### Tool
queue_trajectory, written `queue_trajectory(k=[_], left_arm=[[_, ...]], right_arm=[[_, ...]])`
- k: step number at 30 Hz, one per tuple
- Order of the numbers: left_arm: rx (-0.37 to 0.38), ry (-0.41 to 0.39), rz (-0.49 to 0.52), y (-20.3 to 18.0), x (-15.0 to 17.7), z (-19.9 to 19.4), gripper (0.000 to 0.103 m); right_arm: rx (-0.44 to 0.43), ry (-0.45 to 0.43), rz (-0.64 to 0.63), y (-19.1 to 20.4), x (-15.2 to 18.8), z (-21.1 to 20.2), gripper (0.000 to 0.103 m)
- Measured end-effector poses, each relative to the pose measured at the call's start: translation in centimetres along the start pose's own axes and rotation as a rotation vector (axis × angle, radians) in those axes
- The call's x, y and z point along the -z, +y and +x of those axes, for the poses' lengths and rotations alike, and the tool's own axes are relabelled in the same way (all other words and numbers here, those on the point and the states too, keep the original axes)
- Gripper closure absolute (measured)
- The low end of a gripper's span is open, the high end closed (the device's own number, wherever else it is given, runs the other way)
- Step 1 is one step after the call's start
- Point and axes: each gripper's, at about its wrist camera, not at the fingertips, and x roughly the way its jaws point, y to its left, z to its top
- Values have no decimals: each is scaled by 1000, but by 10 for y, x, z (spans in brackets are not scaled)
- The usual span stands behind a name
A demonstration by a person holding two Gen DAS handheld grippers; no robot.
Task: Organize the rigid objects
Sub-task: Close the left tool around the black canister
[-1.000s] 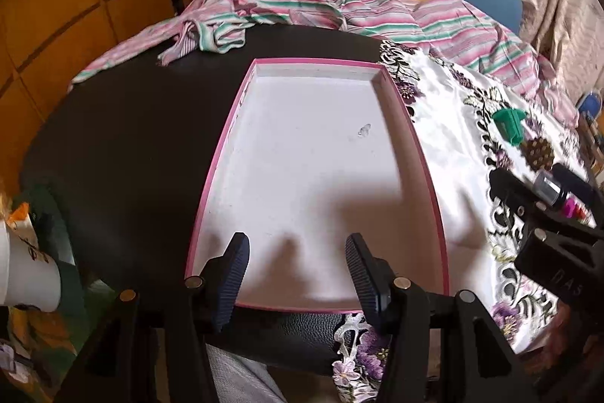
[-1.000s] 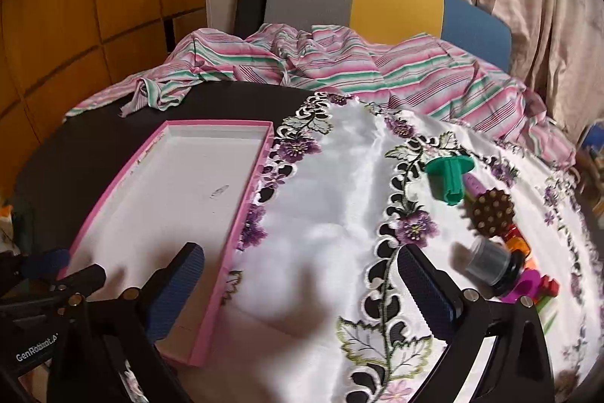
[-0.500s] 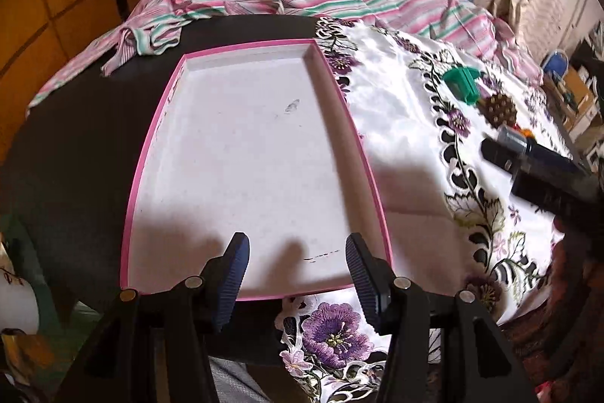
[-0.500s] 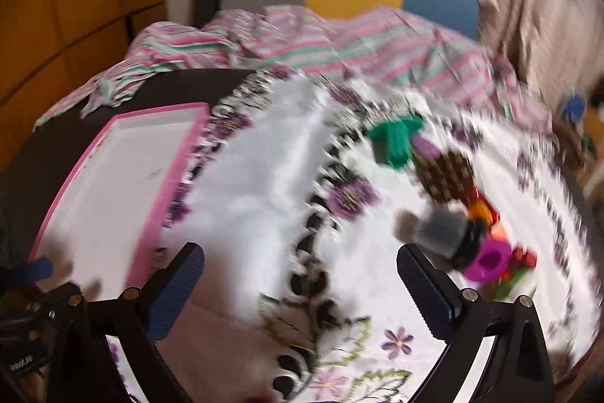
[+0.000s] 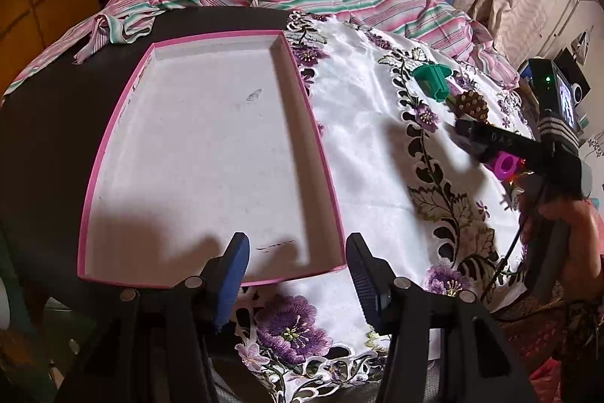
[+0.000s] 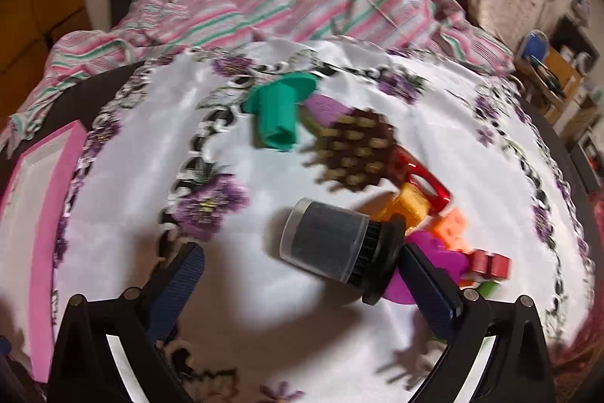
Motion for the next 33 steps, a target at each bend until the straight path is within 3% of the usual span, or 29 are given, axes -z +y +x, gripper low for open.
queue_trajectory(k=[4, 6, 8, 11, 14, 17, 24, 29, 33], left_arm=[[11, -18, -9, -2, -1, -2, 49], [7, -26, -6, -3, -1, -3, 49], [7, -28, -4, -4, -1, -4, 49], [37, -25, -11, -6, -2, -4, 49], [68, -20, -16, -11, -5, -1, 49], [96, -10, -7, -22, -13, 3, 49], [201, 14, 52, -80, -45, 25, 48], [391, 71, -49, -114, -76, 57, 48], [422, 109, -93, -142, -99, 86, 48]], right_arm=[[-238, 8, -34, 22, 4, -7, 1], [-302, 3, -20, 22, 4, -13, 1], [-303, -39, 12, 13, 3, -21, 1], [-251, -123, 142, -17, -1, -35, 1], [-119, -182, 282, -53, 1, -45, 1], [-12, -200, 388, -82, 1, -48, 2], [122, -189, 529, -113, 3, -50, 3], [130, -203, 626, -134, 9, -53, 3], [159, -225, 654, -139, 13, -58, 3]])
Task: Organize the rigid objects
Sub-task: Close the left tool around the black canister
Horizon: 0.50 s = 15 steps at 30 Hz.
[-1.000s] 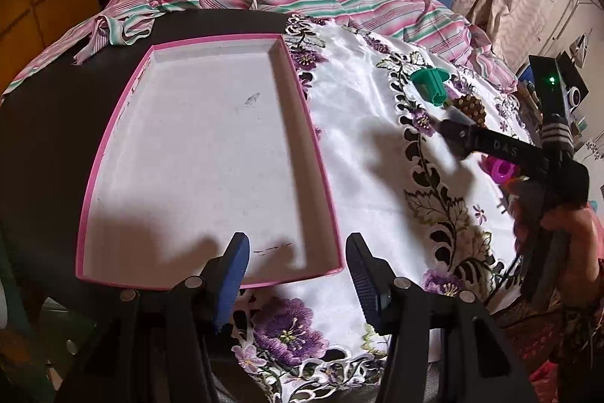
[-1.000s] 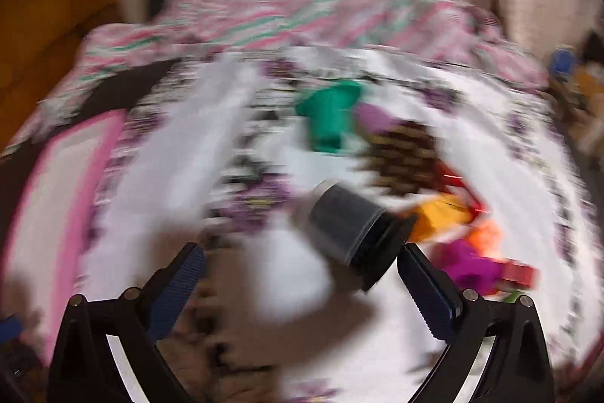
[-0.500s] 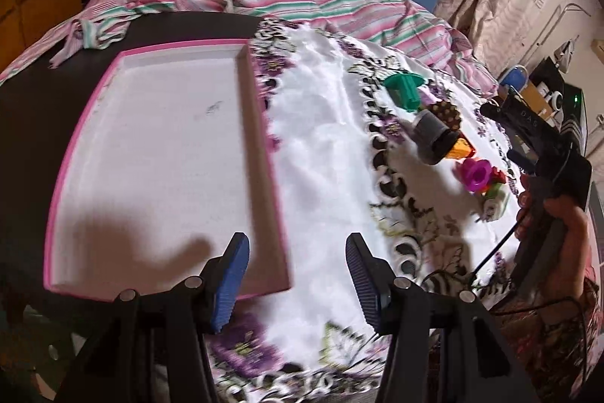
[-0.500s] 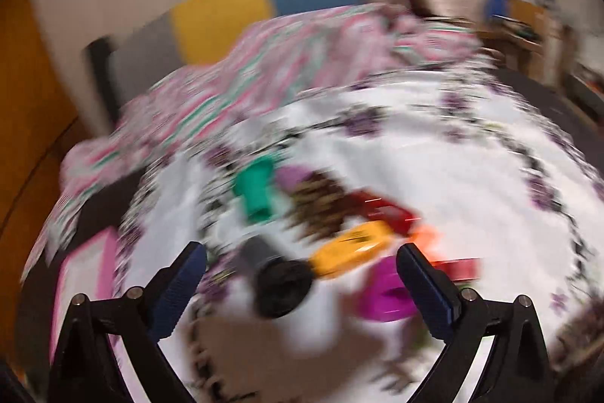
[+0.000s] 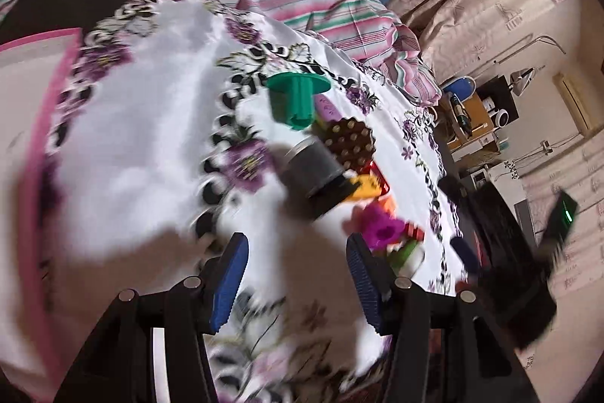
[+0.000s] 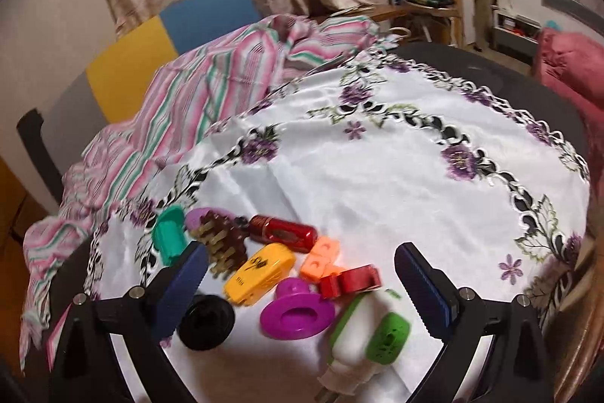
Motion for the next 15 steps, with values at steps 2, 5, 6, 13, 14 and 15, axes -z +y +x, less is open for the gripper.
queue_trajectory(k=[2, 5, 6, 13, 14, 15], left_arm=[[10, 21, -5, -6, -11, 14, 48], [16, 52, -39, -11, -25, 38, 48], [15, 66, -67, -10, -30, 46, 48], [22, 128, -209, -1, -52, 87, 43], [7, 135, -200, -3, -55, 92, 43], [-7, 145, -193, -4, -56, 95, 43]], right_arm=[[4, -7, 0, 0, -1, 0, 3], [3, -13, 4, -1, -2, 0, 3], [4, -15, 5, -1, -3, 0, 3], [14, -14, 50, -9, -5, 2, 3], [16, -10, 53, -10, -4, 2, 3], [18, -3, 55, -10, -4, 4, 3]])
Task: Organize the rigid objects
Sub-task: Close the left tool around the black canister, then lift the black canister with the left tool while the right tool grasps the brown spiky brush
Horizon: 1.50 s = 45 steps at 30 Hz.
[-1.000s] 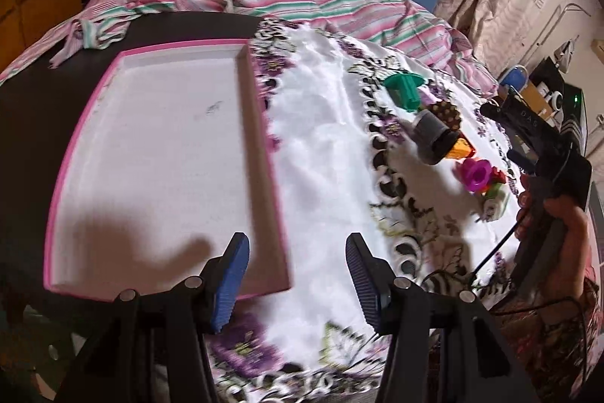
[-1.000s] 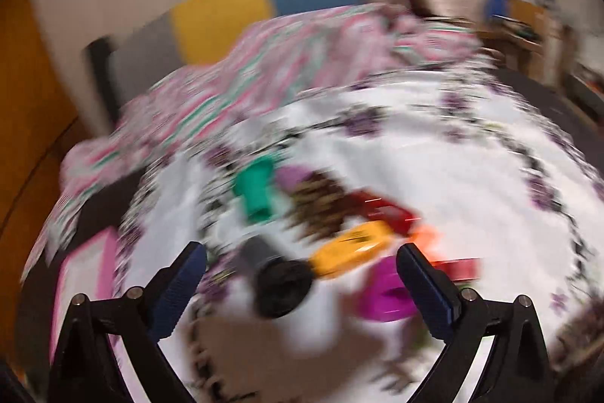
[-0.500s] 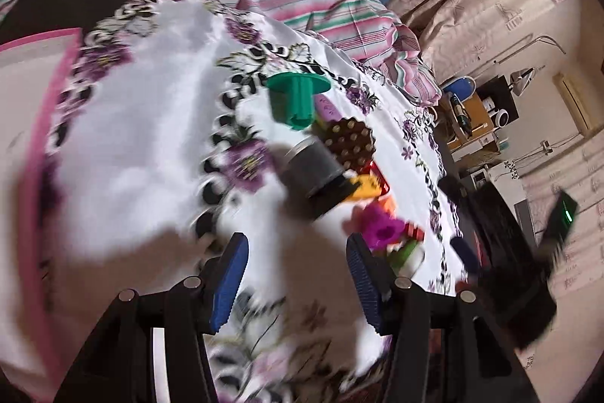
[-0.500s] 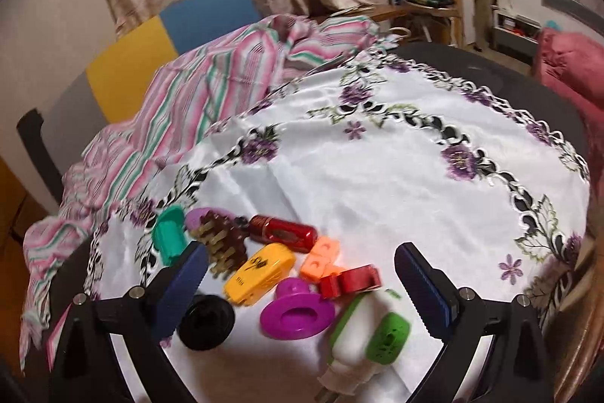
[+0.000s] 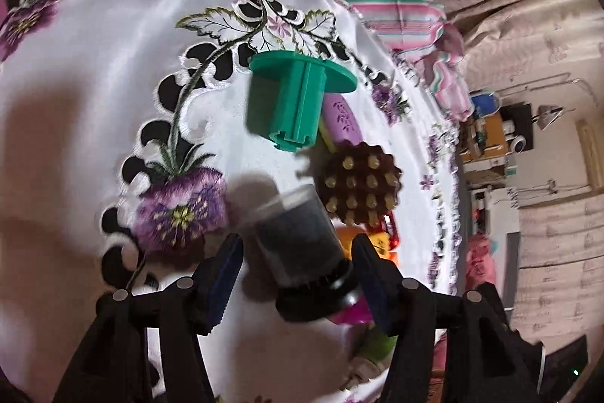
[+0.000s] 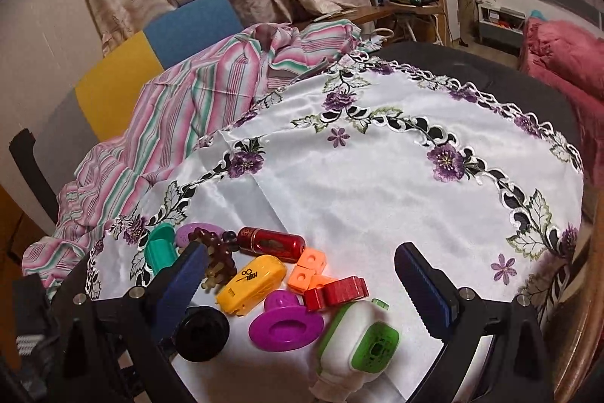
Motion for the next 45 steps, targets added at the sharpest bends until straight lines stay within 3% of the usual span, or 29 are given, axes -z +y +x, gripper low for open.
queue_trajectory(k=[3, 5, 11, 21, 25, 29, 31, 36, 39, 41, 43, 44, 45], left_arm=[[-5, 9, 28, -7, -4, 8, 45], [-24, 6, 44, -8, -4, 10, 52], [26, -15, 83, 0, 3, 3, 54], [-95, -211, 265, 23, 31, -50, 55], [-143, -280, 332, 34, 48, -68, 55], [-145, -302, 373, 44, 62, -80, 56], [-136, -299, 372, 48, 65, -82, 57], [-135, -298, 397, 52, 73, -84, 57], [-143, -297, 416, 54, 81, -83, 58], [-154, -294, 422, 56, 87, -81, 58], [-142, -285, 416, 60, 90, -79, 58], [-137, -285, 416, 60, 91, -78, 58], [-137, -288, 417, 60, 92, -78, 58]], right_arm=[[3, 15, -5, 1, 1, 4, 3], [3, 21, -9, 2, 1, 5, 3], [8, 40, -26, 5, 3, 10, 3], [5, 76, -17, 3, 5, 17, 3], [-51, 47, -29, 11, 4, 10, 3], [-137, 53, -145, 41, 6, 15, 3], [-185, 98, -240, 62, 3, 30, 6], [-192, 166, -460, 88, -2, 71, 24], [-190, 236, -486, 83, 0, 89, 27], [-233, 300, -453, 81, 2, 100, 32], [-228, 308, -482, 85, 7, 102, 41], [-212, 305, -512, 87, 9, 103, 53], [-209, 302, -521, 88, 11, 101, 58]])
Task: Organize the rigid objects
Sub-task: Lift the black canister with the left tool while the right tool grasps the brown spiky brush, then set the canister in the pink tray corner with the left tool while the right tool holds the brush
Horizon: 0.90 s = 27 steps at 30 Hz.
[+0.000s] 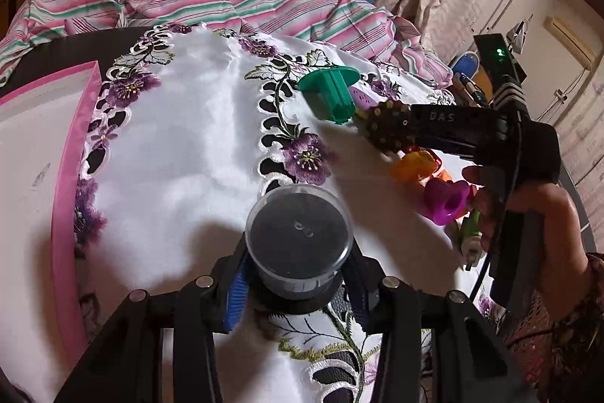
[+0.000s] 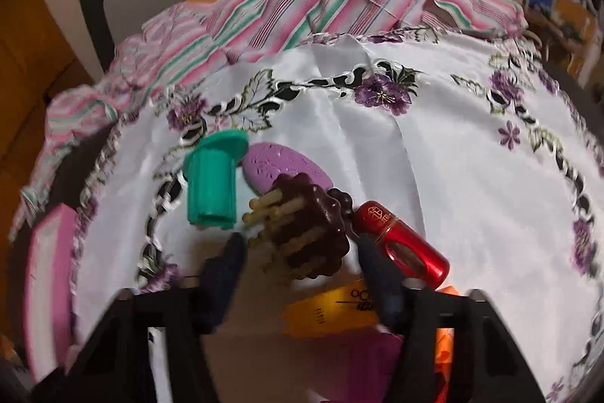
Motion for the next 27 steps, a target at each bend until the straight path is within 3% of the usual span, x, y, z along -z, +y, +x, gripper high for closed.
queue_trajectory(k=[8, 16, 17, 18, 27], left_arm=[[-22, -14, 5, -3, 0, -6, 58], [-9, -14, -4, -1, -1, -9, 59], [-15, -5, -9, 1, 0, -8, 59], [-15, 0, -16, 2, 1, -8, 59], [2, -49, -7, 5, 3, -29, 59]], right_arm=[[-42, 1, 16, 2, 3, -6, 61], [-98, -7, -100, 32, 20, -24, 61], [-107, -12, -102, 34, 21, -26, 68], [-124, -10, -96, 34, 22, -27, 68], [-193, -5, -89, 38, 24, -30, 68]])
